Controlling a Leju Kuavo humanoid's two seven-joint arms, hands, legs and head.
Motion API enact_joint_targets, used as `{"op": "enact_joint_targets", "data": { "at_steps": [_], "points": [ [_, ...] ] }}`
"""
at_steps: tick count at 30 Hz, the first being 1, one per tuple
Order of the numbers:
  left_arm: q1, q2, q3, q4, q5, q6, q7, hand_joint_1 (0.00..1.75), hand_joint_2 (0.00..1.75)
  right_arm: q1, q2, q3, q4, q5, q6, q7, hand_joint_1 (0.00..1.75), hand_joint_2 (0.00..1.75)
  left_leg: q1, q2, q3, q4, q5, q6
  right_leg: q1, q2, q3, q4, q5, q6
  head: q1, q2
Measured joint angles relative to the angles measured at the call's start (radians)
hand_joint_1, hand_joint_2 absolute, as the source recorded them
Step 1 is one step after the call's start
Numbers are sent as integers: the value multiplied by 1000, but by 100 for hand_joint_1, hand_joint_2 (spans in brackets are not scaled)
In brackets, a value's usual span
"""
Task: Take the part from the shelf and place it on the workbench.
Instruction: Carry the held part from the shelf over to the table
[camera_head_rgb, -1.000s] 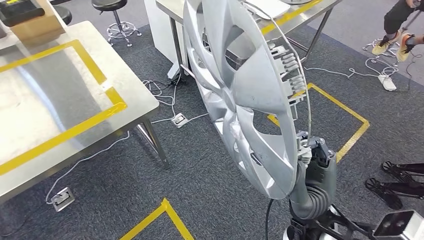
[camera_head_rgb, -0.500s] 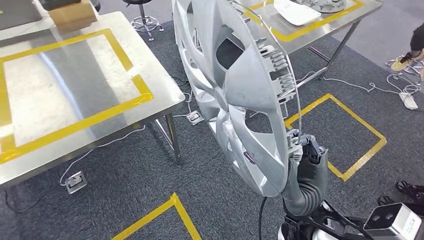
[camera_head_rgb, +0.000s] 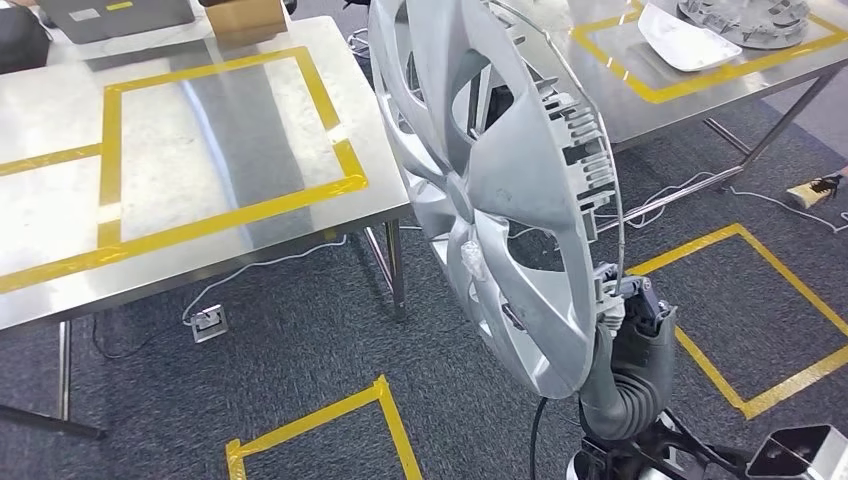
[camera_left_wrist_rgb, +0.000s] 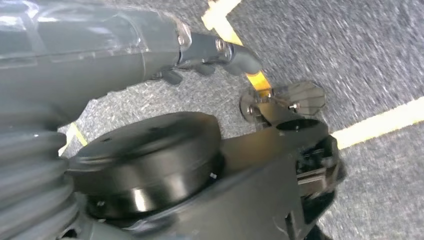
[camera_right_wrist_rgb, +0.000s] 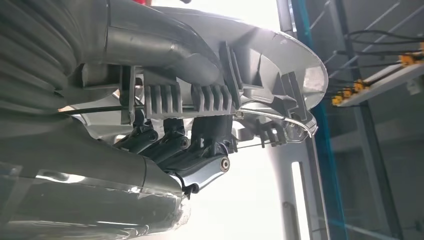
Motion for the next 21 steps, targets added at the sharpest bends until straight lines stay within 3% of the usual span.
{"op": "enact_joint_targets", "data": {
  "at_steps": [1,2,4,5,6,7,9,10,12,14,16,18,19,20,21],
  "points": [
    [-1,0,0,0,-1,0,-1,0,175,-1,1,0,0,0,0,0,175,175,0,23,-24,53,-34,-4,1,-10,-1,-2,2,-2,-7,0],
    [-1,1,0,0,-1,0,-3,0,175,-2,2,0,0,1,0,0,175,175,2,29,-50,115,-65,-8,1,-22,-3,-1,3,-2,-15,0],
    [0,1,0,0,-4,1,-8,0,175,-7,2,0,0,0,1,4,175,175,8,30,-72,185,-84,-17,1,-46,-6,3,2,0,-26,0],
    [0,1,0,0,-5,2,-11,0,175,-11,2,0,0,0,2,8,175,175,10,33,-58,170,-67,-21,0,-57,-6,6,0,2,-31,0],
    [0,1,0,0,-6,4,-14,0,175,-15,2,0,0,-1,2,13,175,175,12,42,-25,119,-37,-24,-2,-66,-6,11,-3,7,-35,0],
    [0,0,0,0,-7,6,-18,0,175,-20,2,0,-1,-2,2,19,175,175,11,67,13,55,-13,-26,-3,-74,-7,17,-8,13,-40,0],
    [-2,-2,0,0,-7,11,-23,0,175,-28,2,-1,-4,-4,2,30,175,175,6,113,61,-36,10,-15,2,-88,-10,34,-18,26,-49,0],
    [-2,-3,0,-1,-7,12,-24,0,175,-31,1,-2,-6,-6,2,35,175,175,2,124,65,-50,8,-6,5,-95,-11,40,-22,30,-49,0],
    [-1,-5,0,0,-7,14,-25,0,175,-37,1,-5,-10,-8,2,43,175,175,0,106,59,-50,10,13,6,-110,-11,43,-25,35,-41,0],
    [-2,-6,0,0,-6,14,-25,0,175,-42,1,-10,-12,-8,2,47,175,175,1,80,56,-53,16,24,-1,-84,-18,66,-50,43,-35,0],
    [-5,-8,0,0,-4,14,-26,0,175,-45,0,-15,-16,-9,2,52,175,175,2,53,54,-53,21,34,-5,-38,-56,164,-112,50,-26,0],
    [-6,-9,0,0,-1,14,-25,0,175,-51,-2,-17,-19,-12,0,60,175,175,-1,26,52,-53,24,40,-4,-23,-111,293,-167,50,-14,0],
    [-5,-8,0,0,1,14,-22,0,175,-54,-2,-17,-19,-14,-2,64,175,175,-3,12,52,-53,25,42,-4,-20,-127,324,-169,46,-9,0],
    [-5,-8,0,0,3,14,-18,0,175,-57,-2,-17,-19,-15,-3,68,175,175,-5,-2,53,-53,26,44,-3,-18,-126,317,-151,41,-4,0],
    [-4,-8,0,0,4,13,-13,0,175,-59,-2,-17,-19,-17,-5,71,175,175,-8,-15,54,-53,27,45,-2,-13,-109,274,-115,33,0,0]
  ]
}}
